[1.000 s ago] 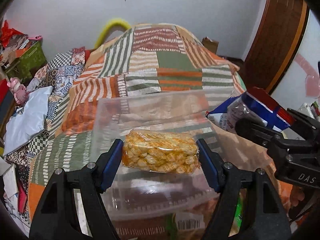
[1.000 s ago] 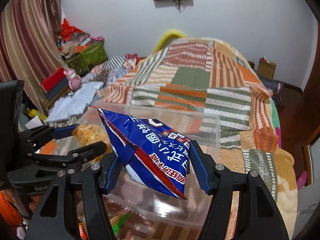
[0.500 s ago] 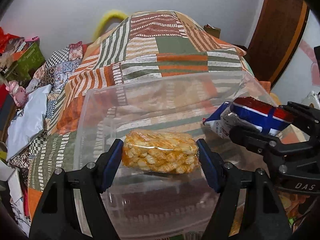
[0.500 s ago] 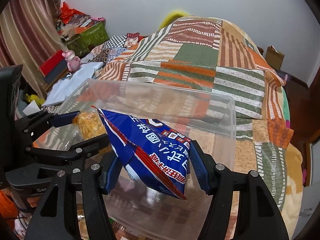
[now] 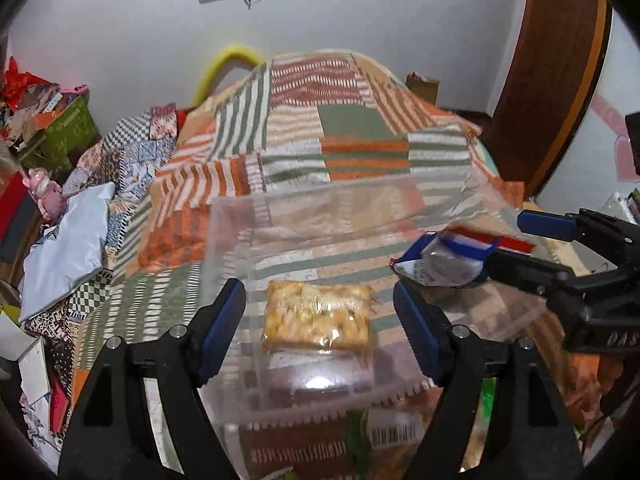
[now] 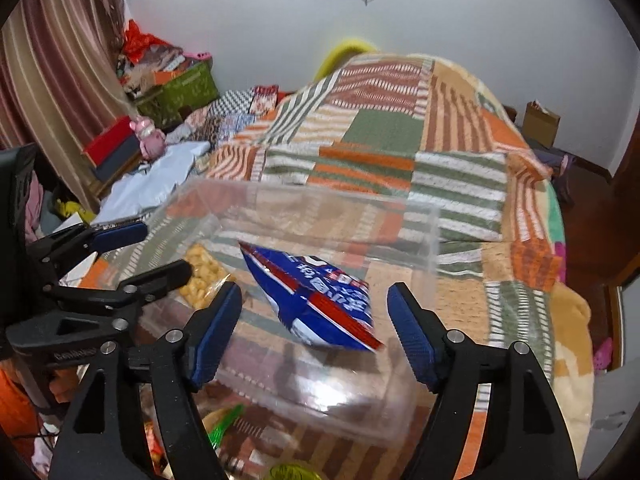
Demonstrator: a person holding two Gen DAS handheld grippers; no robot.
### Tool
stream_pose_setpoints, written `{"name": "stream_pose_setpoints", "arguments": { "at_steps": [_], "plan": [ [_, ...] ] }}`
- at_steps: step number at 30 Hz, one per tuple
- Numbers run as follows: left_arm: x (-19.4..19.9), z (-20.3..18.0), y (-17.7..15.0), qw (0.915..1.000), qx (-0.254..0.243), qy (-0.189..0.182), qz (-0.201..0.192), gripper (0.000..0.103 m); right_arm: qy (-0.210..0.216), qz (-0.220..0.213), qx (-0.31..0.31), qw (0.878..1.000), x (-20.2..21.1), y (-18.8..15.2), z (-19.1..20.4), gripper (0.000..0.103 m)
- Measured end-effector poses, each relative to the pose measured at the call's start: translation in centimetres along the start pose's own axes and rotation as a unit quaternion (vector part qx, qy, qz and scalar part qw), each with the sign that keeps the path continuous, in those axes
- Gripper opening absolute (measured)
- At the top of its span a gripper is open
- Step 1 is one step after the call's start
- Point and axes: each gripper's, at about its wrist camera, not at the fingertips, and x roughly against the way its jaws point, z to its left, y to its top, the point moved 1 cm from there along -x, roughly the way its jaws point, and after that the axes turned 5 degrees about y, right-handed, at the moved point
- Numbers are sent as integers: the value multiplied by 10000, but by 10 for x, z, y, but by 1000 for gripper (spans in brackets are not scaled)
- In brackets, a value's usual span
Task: Organize snacks
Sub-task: 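Carry blue chip bag into clear box with right tool while left drops cracker pack in, then grasp the green jelly cup with right tool while left tool grasps green pea bag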
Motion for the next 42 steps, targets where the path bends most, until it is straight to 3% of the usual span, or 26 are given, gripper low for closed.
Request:
{"name": "stream_pose_setpoints", "arguments": {
  "at_steps": [7, 17, 25, 33, 39, 42],
  "plan": [
    [51, 17, -13, 9990, 198, 24, -394, 86, -111, -431, 64, 9990, 46, -11, 6, 73],
    [91, 32, -54, 9983, 164, 235, -513, 90, -255, -683, 127, 9973, 86, -47, 19, 76],
    [88, 42, -94, 9993, 201, 220, -216, 91, -383, -466, 169, 9980, 82, -84, 23, 76],
    [57, 45, -133, 9983, 271, 188, 476, 91, -459, -123, 21, 9989, 60, -117, 18, 76],
    [38, 41, -145, 9965, 337, 47, 766, 91, -159, 135, -206, 9996, 45, -127, 11, 75],
    [31, 36, -148, 9956, 315, -56, 880, 87, -22, 221, -231, 9995, 38, -128, 13, 66]
  ]
}}
